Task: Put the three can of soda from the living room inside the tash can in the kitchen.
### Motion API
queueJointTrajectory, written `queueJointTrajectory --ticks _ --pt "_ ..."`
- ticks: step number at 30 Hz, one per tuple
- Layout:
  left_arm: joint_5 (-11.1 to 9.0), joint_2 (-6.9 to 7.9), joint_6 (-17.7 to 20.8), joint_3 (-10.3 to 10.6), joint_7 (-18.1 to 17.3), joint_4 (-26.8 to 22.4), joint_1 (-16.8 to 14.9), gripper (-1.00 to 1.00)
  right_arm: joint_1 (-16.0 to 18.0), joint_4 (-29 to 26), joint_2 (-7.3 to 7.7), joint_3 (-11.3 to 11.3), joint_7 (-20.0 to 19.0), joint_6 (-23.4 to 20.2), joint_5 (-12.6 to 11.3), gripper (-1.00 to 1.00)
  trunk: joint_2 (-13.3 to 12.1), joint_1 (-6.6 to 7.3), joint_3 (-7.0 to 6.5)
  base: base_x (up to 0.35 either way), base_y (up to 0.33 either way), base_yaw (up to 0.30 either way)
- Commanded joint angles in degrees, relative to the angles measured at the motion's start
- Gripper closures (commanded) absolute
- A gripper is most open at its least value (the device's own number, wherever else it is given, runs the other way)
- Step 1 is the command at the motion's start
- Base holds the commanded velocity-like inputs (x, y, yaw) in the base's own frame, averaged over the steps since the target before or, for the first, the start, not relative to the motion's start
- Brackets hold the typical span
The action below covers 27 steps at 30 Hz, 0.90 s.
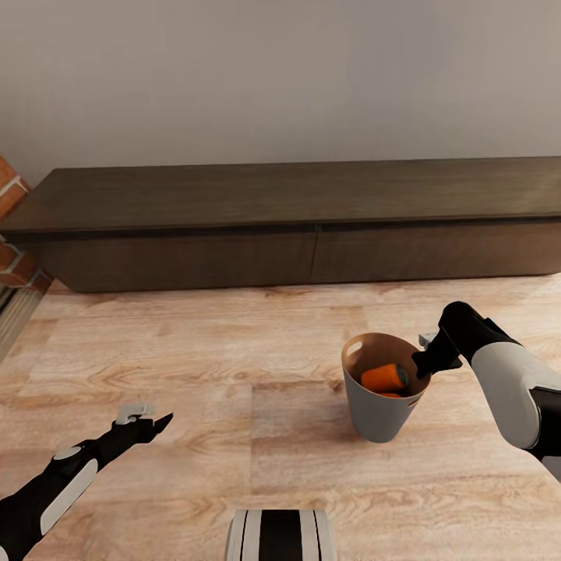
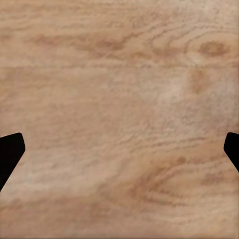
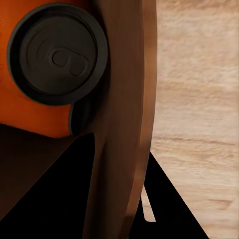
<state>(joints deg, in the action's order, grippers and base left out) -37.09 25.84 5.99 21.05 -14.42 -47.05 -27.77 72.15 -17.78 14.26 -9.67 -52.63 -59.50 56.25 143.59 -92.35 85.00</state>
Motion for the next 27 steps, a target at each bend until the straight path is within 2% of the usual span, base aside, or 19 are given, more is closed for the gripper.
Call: queueJointTrajectory --ticks 1,6,11,27 --pt "0.0 0.00 0.0 0.0 -0.1 0.0 0.0 -1.00 0.0 0.0 -0.01 -0.2 -0.2 -0.5 -1.0 1.00 0.0 0.01 0.00 0.000 0.000 0.000" --pt "0.0 0.00 0.0 0.0 -0.2 0.0 0.0 -1.00 0.0 -0.1 -0.02 -0.2 -0.3 -0.5 -1.0 1.00 0.0 0.01 0.00 0.000 0.000 0.000" --pt "0.0 0.00 0.0 0.0 -0.1 0.0 0.0 -1.00 0.0 -0.2 -0.02 -0.2 -0.3 -0.5 -0.9 1.00 0.1 -0.12 1.10 0.000 0.000 0.000" --pt "0.0 0.00 0.0 0.0 0.1 0.0 0.0 -1.00 -0.1 -0.4 -0.03 -0.2 -0.3 -0.5 -0.9 1.00 0.1 -0.12 1.10 0.000 0.000 0.000"
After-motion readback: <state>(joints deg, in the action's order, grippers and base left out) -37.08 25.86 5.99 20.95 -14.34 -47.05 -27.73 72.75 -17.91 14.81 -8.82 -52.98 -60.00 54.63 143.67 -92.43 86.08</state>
